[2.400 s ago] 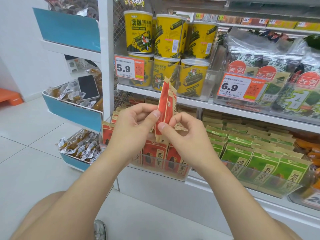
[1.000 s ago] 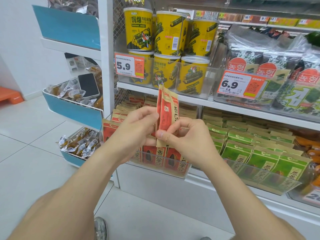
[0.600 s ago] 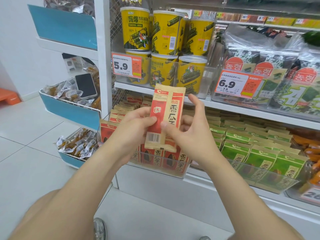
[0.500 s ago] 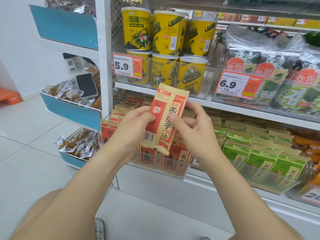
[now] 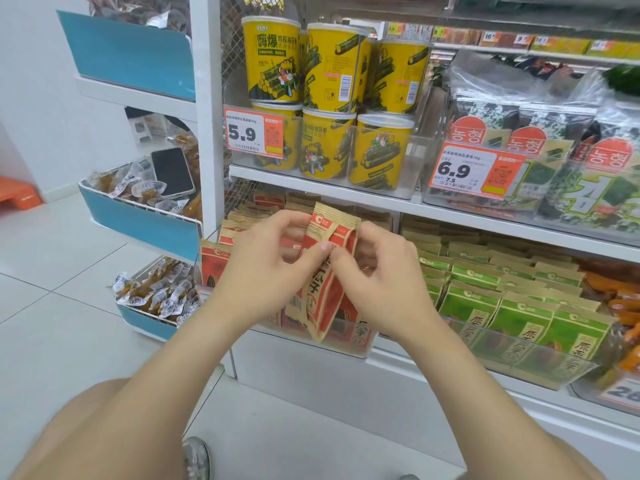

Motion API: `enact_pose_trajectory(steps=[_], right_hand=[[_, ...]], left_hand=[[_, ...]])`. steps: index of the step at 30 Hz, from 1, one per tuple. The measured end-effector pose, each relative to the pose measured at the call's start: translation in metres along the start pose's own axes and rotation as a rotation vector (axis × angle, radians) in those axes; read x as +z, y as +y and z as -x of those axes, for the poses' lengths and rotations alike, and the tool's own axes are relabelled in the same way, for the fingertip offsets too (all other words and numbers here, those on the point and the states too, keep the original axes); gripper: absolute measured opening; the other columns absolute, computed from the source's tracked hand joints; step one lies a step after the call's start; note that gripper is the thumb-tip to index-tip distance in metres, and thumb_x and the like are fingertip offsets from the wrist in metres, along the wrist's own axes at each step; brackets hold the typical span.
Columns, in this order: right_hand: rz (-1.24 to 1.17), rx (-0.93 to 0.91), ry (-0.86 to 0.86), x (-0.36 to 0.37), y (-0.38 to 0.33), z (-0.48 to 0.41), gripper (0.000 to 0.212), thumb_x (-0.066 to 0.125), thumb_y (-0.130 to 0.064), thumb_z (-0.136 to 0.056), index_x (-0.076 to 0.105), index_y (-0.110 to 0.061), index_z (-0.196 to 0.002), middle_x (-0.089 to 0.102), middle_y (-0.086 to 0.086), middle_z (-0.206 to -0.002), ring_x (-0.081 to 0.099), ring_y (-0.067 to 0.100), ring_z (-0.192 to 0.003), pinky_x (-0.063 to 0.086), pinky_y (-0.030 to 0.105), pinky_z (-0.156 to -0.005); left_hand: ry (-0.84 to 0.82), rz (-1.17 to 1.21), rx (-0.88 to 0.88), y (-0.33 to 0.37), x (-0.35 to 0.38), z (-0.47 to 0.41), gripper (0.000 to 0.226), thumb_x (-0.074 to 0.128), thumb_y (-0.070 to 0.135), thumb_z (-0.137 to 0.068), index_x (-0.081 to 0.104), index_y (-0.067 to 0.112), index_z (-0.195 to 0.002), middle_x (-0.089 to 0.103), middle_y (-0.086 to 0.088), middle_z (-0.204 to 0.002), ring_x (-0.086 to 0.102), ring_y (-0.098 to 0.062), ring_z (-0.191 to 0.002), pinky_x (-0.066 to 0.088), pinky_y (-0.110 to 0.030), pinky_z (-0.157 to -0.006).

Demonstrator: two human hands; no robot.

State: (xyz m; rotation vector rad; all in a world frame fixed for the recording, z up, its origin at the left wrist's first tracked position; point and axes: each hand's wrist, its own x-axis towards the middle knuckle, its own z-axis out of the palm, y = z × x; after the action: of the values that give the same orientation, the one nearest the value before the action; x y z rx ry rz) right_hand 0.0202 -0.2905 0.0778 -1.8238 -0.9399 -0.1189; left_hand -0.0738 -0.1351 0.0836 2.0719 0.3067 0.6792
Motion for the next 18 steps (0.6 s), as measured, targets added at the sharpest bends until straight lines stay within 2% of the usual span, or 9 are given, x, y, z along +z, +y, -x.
enact_pose_trajectory(steps=[3, 5, 7, 10, 13, 18], right_hand=[[-0.002, -0.009, 0.126, 0.0, -0.001, 0.0, 0.04, 0.064, -0.035, -0.103, 0.059, -0.024, -0.065, 0.058, -0.014, -0.056, 0.053, 0.004, -0.055, 0.042, 0.028, -0.058], [0.044, -0.033, 0.15, 0.001, -0.002, 0.0, 0.046, 0.063, -0.032, -0.105, 0.055, -0.021, -0.061, 0.049, -0.009, -0.051, 0.044, 0.007, -0.052, 0.034, 0.025, -0.055], [0.072, -0.05, 0.145, 0.002, -0.003, 0.0, 0.044, 0.058, -0.03, -0.104, 0.057, -0.014, -0.063, 0.048, -0.002, -0.052, 0.042, 0.011, -0.052, 0.034, 0.03, -0.052], [0.082, -0.084, 0.125, 0.004, -0.001, 0.0, 0.042, 0.054, -0.029, -0.103, 0.06, -0.01, -0.067, 0.052, 0.005, -0.055, 0.046, 0.02, -0.054, 0.038, 0.035, -0.055], [0.079, -0.098, 0.12, 0.003, -0.002, 0.0, 0.043, 0.053, -0.029, -0.106, 0.058, -0.012, -0.066, 0.052, 0.004, -0.055, 0.046, 0.021, -0.054, 0.039, 0.039, -0.056], [0.086, -0.106, 0.125, 0.002, 0.001, 0.0, 0.045, 0.053, -0.029, -0.107, 0.057, -0.012, -0.066, 0.054, 0.005, -0.056, 0.048, 0.022, -0.053, 0.041, 0.042, -0.056]], left_hand=[[-0.014, -0.036, 0.086, -0.001, 0.005, 0.005, 0.034, 0.075, 0.039, -0.097, 0.058, 0.034, -0.126, 0.074, 0.013, -0.103, 0.077, -0.003, -0.086, 0.066, -0.04, -0.076], [-0.001, -0.098, 0.138, -0.004, 0.01, 0.006, 0.022, 0.071, 0.034, -0.099, 0.055, 0.03, -0.114, 0.072, 0.011, -0.097, 0.076, -0.006, -0.081, 0.064, -0.045, -0.074], [0.027, -0.146, 0.189, -0.006, 0.014, 0.005, 0.009, 0.066, 0.029, -0.101, 0.058, 0.025, -0.101, 0.071, 0.011, -0.089, 0.073, -0.009, -0.077, 0.062, -0.043, -0.071], [0.067, -0.13, 0.15, -0.006, 0.015, 0.002, 0.013, 0.064, 0.023, -0.103, 0.064, 0.023, -0.09, 0.069, 0.011, -0.082, 0.07, -0.007, -0.077, 0.057, -0.033, -0.069], [0.036, -0.049, 0.052, -0.006, 0.012, -0.003, 0.016, 0.068, 0.023, -0.103, 0.069, 0.023, -0.087, 0.072, 0.01, -0.083, 0.07, -0.006, -0.078, 0.055, -0.028, -0.071], [-0.004, 0.03, -0.005, -0.006, 0.01, -0.005, 0.014, 0.07, 0.023, -0.103, 0.073, 0.022, -0.089, 0.078, 0.008, -0.086, 0.074, -0.007, -0.081, 0.059, -0.03, -0.076]])
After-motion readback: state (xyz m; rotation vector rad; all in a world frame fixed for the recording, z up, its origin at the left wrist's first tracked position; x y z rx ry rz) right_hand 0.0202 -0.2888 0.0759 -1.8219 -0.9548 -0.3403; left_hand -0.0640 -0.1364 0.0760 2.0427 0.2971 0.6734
